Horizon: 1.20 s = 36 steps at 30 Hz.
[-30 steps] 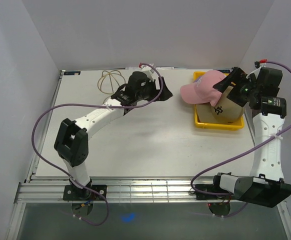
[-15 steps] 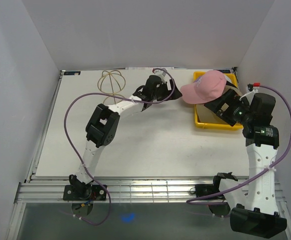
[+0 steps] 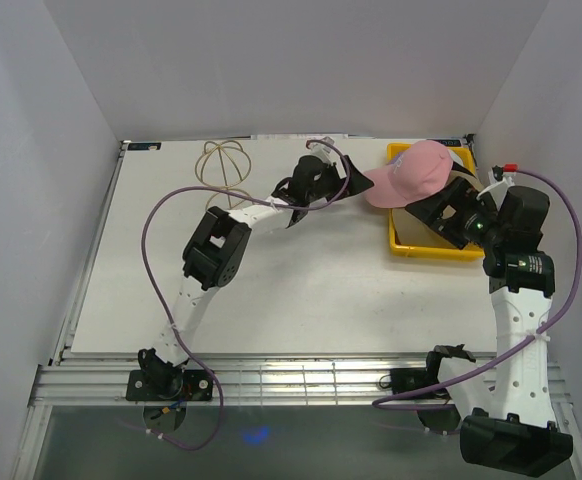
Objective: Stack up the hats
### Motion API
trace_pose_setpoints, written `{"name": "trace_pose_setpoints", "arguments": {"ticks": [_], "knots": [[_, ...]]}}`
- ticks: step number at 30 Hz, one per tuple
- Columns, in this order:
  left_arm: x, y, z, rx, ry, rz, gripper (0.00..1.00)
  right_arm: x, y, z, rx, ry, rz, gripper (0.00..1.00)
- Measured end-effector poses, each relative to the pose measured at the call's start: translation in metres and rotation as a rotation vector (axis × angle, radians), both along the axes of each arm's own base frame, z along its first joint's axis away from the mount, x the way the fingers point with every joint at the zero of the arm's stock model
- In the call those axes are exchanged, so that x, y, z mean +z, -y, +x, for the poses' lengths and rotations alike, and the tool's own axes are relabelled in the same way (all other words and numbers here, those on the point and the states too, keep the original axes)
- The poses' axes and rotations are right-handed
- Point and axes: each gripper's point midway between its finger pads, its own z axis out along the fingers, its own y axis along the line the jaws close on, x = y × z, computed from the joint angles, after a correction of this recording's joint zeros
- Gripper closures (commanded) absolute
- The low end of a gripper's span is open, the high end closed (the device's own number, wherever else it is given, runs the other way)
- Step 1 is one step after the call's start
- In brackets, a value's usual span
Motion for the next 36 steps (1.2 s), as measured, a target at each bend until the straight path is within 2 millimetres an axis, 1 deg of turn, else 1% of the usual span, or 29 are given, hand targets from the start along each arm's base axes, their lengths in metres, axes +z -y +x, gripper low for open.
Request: {"name": "trace_pose_setpoints", "arguments": {"ticks": [2,7,11,17,20,21,22,24,28,29,31,32,36], "knots": [[-0.001,0.003,0.003,0.004,-0.001,-0.03,0.05,0.001,-0.001,0.001,0.011,0.005,0.004,0.06],[-0.013,0.013,0.012,0.011,-0.024,-0.083,0.07,-0.001,-0.002,0.006,0.025,0.001,0.008,0.06],[-0.02,0.016,0.014,0.017,-0.048,-0.116,0.09,0.001,-0.004,0.009,0.039,0.002,0.01,0.06],[-0.018,0.02,0.017,0.019,-0.048,-0.184,0.12,0.005,-0.006,0.013,0.051,0.018,0.013,0.06],[-0.017,0.023,0.017,0.015,-0.053,-0.218,0.17,0.005,-0.006,0.014,0.053,0.017,0.016,0.06],[-0.016,0.024,0.017,0.011,-0.053,-0.231,0.19,0.005,-0.006,0.014,0.055,0.018,0.017,0.06],[-0.015,0.025,0.017,0.009,-0.054,-0.241,0.23,0.005,-0.007,0.014,0.056,0.017,0.018,0.06],[-0.013,0.027,0.016,0.005,-0.055,-0.26,0.28,0.004,-0.007,0.015,0.057,0.014,0.02,0.06],[-0.003,0.03,0.014,-0.004,-0.055,-0.308,0.4,0.005,-0.007,0.016,0.057,0.018,0.022,0.06],[0.001,0.031,0.014,-0.007,-0.05,-0.322,0.45,0.006,-0.007,0.016,0.056,0.022,0.022,0.06],[0.007,0.032,0.012,-0.014,-0.045,-0.345,0.51,0.007,-0.006,0.017,0.056,0.029,0.021,0.06],[0.008,0.033,0.012,-0.017,-0.044,-0.351,0.56,0.007,-0.006,0.017,0.056,0.029,0.021,0.05],[0.013,0.035,0.009,-0.027,-0.045,-0.375,0.66,0.007,-0.006,0.018,0.055,0.028,0.022,0.05]]}}
